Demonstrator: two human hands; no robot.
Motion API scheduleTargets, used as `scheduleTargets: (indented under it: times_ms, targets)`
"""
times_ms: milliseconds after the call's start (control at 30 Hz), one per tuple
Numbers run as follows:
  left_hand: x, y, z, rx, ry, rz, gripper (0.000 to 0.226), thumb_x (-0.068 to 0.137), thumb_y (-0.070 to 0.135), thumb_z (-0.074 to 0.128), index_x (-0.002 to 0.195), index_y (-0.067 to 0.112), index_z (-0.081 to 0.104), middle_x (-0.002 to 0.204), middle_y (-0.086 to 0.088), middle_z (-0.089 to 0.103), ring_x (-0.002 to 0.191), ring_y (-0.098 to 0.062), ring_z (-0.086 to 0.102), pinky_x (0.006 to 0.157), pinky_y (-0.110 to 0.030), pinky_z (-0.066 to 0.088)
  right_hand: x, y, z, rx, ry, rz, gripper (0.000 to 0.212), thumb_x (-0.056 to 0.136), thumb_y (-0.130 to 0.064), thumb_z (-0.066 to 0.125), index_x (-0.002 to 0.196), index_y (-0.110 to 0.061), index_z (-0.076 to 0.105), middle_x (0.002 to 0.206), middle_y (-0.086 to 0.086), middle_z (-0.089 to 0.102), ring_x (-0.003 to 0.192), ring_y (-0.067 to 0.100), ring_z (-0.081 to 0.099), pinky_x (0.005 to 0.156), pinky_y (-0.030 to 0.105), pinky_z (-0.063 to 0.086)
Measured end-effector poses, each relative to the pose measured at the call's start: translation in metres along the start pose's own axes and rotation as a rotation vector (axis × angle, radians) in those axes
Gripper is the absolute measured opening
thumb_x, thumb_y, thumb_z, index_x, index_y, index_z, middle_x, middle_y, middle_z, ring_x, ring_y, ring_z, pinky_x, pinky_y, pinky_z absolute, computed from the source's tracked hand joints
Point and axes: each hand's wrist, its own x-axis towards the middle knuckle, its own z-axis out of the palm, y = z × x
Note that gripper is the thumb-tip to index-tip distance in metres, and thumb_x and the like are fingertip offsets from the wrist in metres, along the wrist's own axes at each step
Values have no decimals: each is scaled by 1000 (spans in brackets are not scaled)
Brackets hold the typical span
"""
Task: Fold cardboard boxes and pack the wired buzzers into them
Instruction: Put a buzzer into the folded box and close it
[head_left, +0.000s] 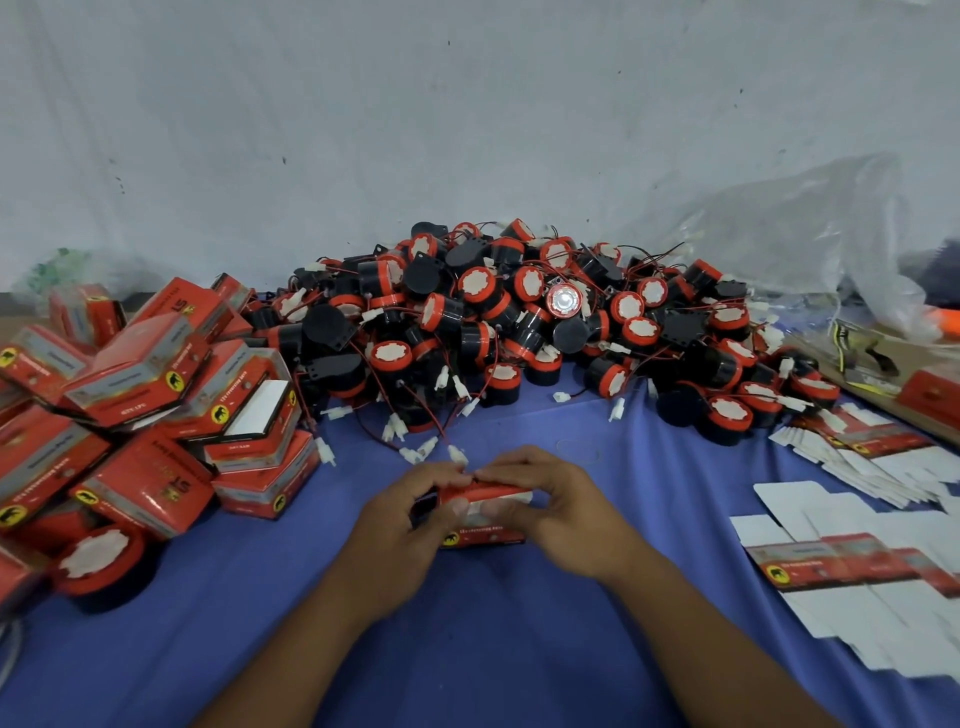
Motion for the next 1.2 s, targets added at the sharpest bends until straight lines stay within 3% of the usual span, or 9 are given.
scheduleTargets:
  times_ms: [133,300,500,600,733,900,967,1067,1200]
  targets:
    - [0,-3,1,14,10,17,26,97,41,50,117,36,65,128,27,60,119,3,56,95,-19,49,-1,1,1,-23,2,-15,27,95,-36,67,119,-27,74,113,-14,62,110,8,60,95,30,51]
    - [0,-1,1,22,37,39,26,102,40,43,119,40,63,118,24,65,108,0,63,83,-13,51,0,-2,3,-63,36,-47,23,94,-49,62,116,-45,70,106,-15,63,105,8,62,93,32,52]
    - [-4,1,1,-13,-15,13,24,99,37,51,119,34,62,130,25,59,120,0,57,97,-23,50,-3,-5,6,-84,-13,-105,33,98,-34,62,129,-26,67,118,-9,62,113,10,60,97,34,51]
    - [-3,-1,1,-53,-35,-22,22,102,22,53,119,33,60,129,19,61,121,-5,57,99,-29,50,-6,-10,11,-205,-101,-189,43,103,-23,55,144,-12,52,135,-1,54,124,11,53,105,32,45]
    - [-4,3,3,-99,33,-86,32,101,7,48,121,30,58,116,11,67,109,-10,64,93,-35,54,-10,-11,17,-515,-130,-307,61,105,-33,49,157,-11,26,159,7,30,142,23,34,117,37,32]
    - [0,5,1,61,35,-40,34,101,7,47,113,36,57,109,26,64,101,2,62,83,-14,50,-8,-8,23,-776,-157,-321,80,98,-30,58,160,-21,8,166,4,10,146,26,23,117,38,31]
    - [-2,1,-1,155,-33,-33,29,101,18,51,124,37,52,112,33,61,104,6,60,83,-13,49,-8,-5,23,-706,-151,-320,78,98,-27,59,159,-20,11,166,5,13,147,25,24,117,37,31]
    - [-8,-4,-5,202,-179,-17,65,94,29,64,149,36,30,146,32,36,129,11,41,103,-12,40,-8,-3,20,-360,-124,-254,65,98,-18,63,155,-16,32,158,4,26,141,15,35,116,29,34]
    - [-8,-8,-5,295,-110,87,68,90,28,71,141,48,31,148,32,30,134,8,34,110,-20,36,-8,-7,15,-114,0,-122,40,97,-23,64,136,-26,55,142,-2,41,124,4,50,102,21,45]
